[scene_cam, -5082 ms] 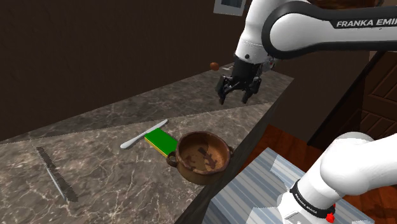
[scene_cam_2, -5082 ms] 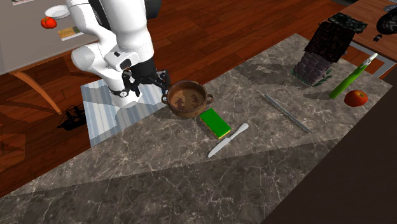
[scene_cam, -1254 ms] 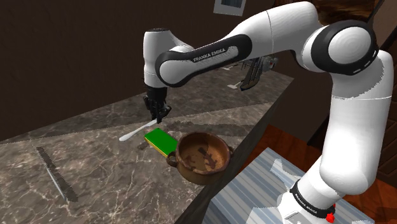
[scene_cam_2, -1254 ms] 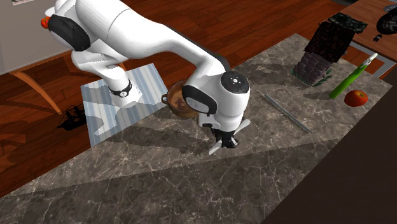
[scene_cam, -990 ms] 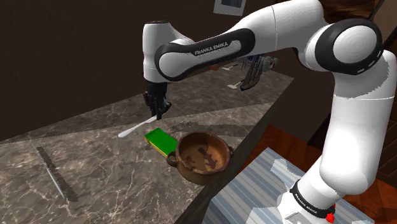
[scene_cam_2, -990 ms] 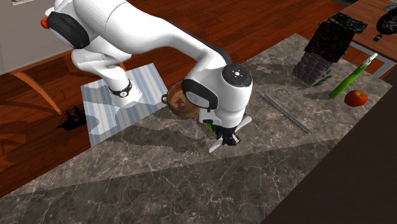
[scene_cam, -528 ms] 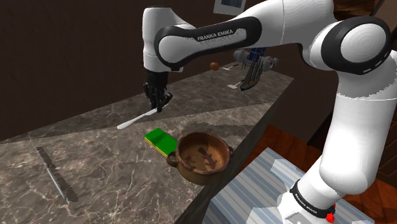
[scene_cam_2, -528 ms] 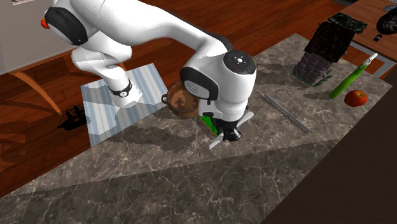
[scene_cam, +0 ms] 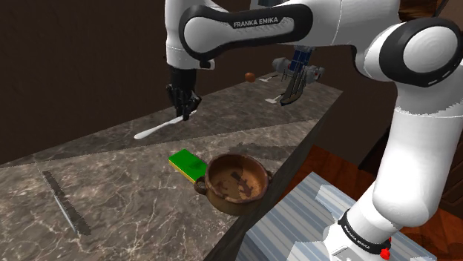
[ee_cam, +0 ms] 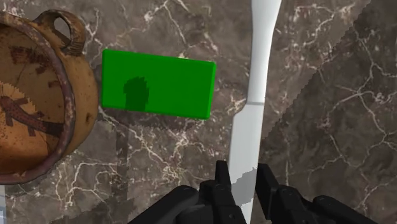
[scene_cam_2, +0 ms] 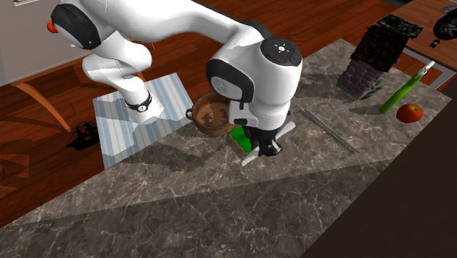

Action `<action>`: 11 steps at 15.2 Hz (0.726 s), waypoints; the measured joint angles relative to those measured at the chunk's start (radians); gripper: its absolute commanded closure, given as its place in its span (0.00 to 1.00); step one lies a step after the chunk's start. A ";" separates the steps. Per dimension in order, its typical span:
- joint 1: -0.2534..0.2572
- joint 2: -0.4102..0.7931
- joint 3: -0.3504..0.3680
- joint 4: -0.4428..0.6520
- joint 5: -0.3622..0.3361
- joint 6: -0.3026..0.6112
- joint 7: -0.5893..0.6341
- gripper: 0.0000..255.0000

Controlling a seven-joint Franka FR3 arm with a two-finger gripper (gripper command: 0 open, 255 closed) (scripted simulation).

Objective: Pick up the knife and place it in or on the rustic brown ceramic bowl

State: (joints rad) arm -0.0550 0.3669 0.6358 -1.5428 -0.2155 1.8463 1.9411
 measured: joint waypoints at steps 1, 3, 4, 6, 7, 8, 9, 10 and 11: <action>0.000 -0.005 0.002 0.006 0.003 -0.010 0.000 1.00; -0.006 -0.024 0.006 -0.002 0.014 -0.018 -0.003 1.00; -0.021 -0.060 0.012 -0.044 0.033 -0.007 -0.009 1.00; -0.053 -0.146 0.025 -0.149 0.082 0.028 -0.027 1.00; -0.073 -0.204 0.031 -0.210 0.117 0.043 -0.045 1.00; -0.087 -0.252 0.034 -0.255 0.148 0.050 -0.062 1.00; -0.100 -0.301 0.033 -0.301 0.180 0.057 -0.084 1.00; -0.106 -0.349 0.033 -0.344 0.211 0.064 -0.099 1.00; -0.111 -0.400 0.030 -0.391 0.244 0.070 -0.118 1.00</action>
State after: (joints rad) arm -0.1665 -0.0327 0.6656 -1.9336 0.0288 1.9161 1.8227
